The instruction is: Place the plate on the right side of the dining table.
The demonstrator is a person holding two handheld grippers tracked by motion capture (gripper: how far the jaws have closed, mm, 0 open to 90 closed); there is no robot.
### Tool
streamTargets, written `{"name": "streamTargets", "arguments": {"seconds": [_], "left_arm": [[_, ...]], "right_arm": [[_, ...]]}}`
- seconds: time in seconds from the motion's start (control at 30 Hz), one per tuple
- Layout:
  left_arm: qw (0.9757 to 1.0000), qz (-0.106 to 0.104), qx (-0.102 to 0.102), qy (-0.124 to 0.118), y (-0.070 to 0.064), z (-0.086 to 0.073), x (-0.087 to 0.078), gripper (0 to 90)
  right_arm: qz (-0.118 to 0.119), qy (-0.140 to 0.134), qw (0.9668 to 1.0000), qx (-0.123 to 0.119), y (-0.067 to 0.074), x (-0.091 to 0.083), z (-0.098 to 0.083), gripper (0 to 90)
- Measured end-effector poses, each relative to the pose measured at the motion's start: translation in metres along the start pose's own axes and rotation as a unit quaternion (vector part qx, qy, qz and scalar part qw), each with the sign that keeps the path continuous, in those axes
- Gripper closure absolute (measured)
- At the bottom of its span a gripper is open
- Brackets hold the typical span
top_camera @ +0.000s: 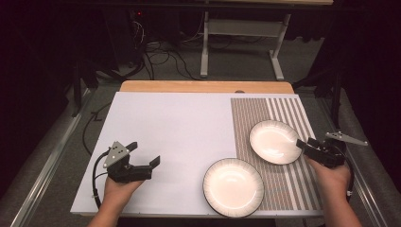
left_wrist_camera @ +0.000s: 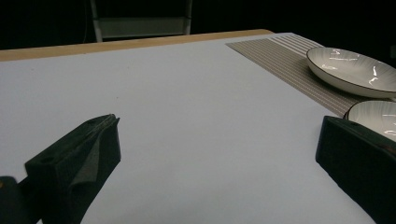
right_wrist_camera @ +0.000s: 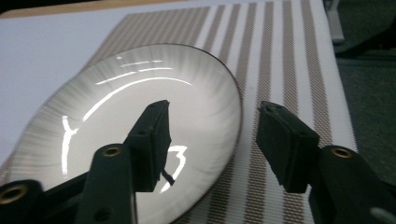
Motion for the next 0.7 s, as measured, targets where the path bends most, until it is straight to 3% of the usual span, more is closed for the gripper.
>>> {"name": "streamTargets", "arguments": {"seconds": [0.1, 0.27, 0.47, 0.7], "left_arm": [[1.0000, 0.000, 0.000, -0.005, -0.001, 0.001, -0.002, 0.7], [1.0000, -0.003, -0.001, -0.007, -0.002, 0.001, -0.005, 0.7], [0.9999, -0.005, 0.010, -0.008, -0.008, 0.002, -0.005, 0.7], [0.9998, -0.003, 0.019, -0.010, -0.011, 0.003, -0.007, 0.5]], "right_arm": [[0.019, -0.014, 0.9996, -0.016, 0.013, -0.005, 0.003, 38.7], [0.030, -0.040, 0.9970, -0.059, 0.040, -0.014, 0.006, 29.3], [0.066, -0.060, 0.9906, -0.103, 0.081, -0.023, 0.007, 17.0], [0.115, -0.072, 0.9801, -0.145, 0.129, -0.033, 0.003, 8.8]]}}
Point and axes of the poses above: each handheld gripper's, and its own axes: x roughly forward along the jaws, z roughly out of its top, y roughly to its left, the point moved 4 cm from there along x, roughly forward along the jaws, and after that the axes turned 1 degree about y, right-handed, at the moved point
